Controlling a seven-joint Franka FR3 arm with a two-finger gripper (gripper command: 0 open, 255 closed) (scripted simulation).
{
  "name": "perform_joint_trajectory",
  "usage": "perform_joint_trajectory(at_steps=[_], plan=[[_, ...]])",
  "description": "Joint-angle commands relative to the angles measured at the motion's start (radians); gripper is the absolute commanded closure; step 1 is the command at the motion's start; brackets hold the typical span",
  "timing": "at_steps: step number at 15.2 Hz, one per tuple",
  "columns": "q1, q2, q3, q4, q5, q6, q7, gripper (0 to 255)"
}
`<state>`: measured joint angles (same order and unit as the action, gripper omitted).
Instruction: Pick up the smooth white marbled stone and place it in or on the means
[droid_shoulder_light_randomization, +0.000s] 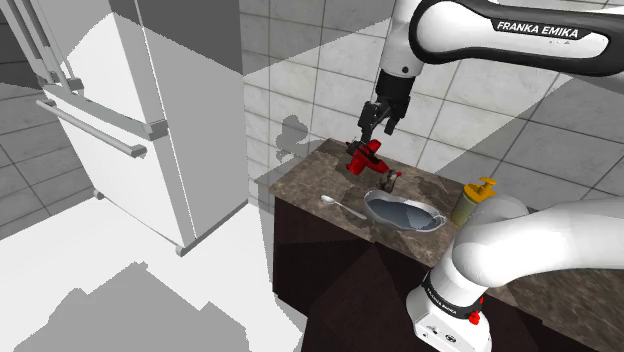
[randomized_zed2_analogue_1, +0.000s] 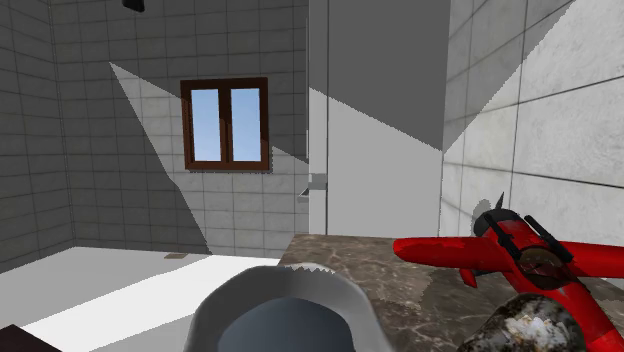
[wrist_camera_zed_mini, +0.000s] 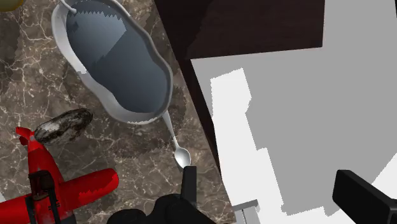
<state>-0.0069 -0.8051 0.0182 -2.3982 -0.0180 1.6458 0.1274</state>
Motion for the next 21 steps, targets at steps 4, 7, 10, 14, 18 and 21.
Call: perform_joint_trajectory(at_steps=[4,7,10,14,18,21], plan=[[-0.033,0.029,-0.039,-0.045,-0.029,0.078,-0.013,0],[-0.066,0.069,-0.079,-0.082,-0.058,0.158,-0.025,0],[-0.099,0.118,-0.121,-0.110,-0.085,0.240,-0.036,0],[-0.142,0.199,-0.177,-0.132,-0.117,0.350,-0.051,0],[-0.181,0.296,-0.235,-0.138,-0.140,0.461,-0.068,0],[-0.206,0.378,-0.279,-0.131,-0.149,0.542,-0.082,0]])
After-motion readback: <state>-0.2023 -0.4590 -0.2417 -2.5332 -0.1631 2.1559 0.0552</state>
